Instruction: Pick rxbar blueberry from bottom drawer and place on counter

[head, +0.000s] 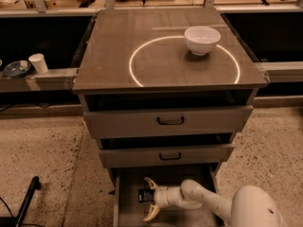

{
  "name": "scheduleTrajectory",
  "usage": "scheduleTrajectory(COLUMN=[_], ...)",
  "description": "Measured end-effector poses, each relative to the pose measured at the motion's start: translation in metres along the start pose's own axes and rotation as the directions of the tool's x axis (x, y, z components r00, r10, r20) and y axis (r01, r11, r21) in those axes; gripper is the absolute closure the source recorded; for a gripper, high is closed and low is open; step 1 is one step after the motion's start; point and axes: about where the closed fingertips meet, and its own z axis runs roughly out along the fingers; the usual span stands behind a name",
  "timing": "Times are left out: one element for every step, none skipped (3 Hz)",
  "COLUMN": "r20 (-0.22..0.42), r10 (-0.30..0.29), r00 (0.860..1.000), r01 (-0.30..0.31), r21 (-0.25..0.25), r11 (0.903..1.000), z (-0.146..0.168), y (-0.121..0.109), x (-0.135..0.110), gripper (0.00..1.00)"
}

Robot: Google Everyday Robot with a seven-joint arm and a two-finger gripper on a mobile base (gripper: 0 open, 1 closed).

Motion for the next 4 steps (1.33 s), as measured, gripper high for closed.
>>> scheduleTrajectory(r20=[-0.058, -0.088, -0.113, -0.122], r10=[0.039, 0.056, 0.071, 0.077], r00=[0.998, 0.995, 0.991, 0.99], r01=[-0.04, -0.06, -0.078, -0.086], r21=[-0.027, -0.044, -0.062, -0.067], r11=[0.9988, 0.9972, 0.995, 0.9941], z=[0.013, 0.02, 0.025, 0.026], y=[-0.009, -0.012, -0.012, -0.01], x=[0.027, 0.04, 0.052, 0.06], gripper=[0.0, 0.0, 0.0, 0.16])
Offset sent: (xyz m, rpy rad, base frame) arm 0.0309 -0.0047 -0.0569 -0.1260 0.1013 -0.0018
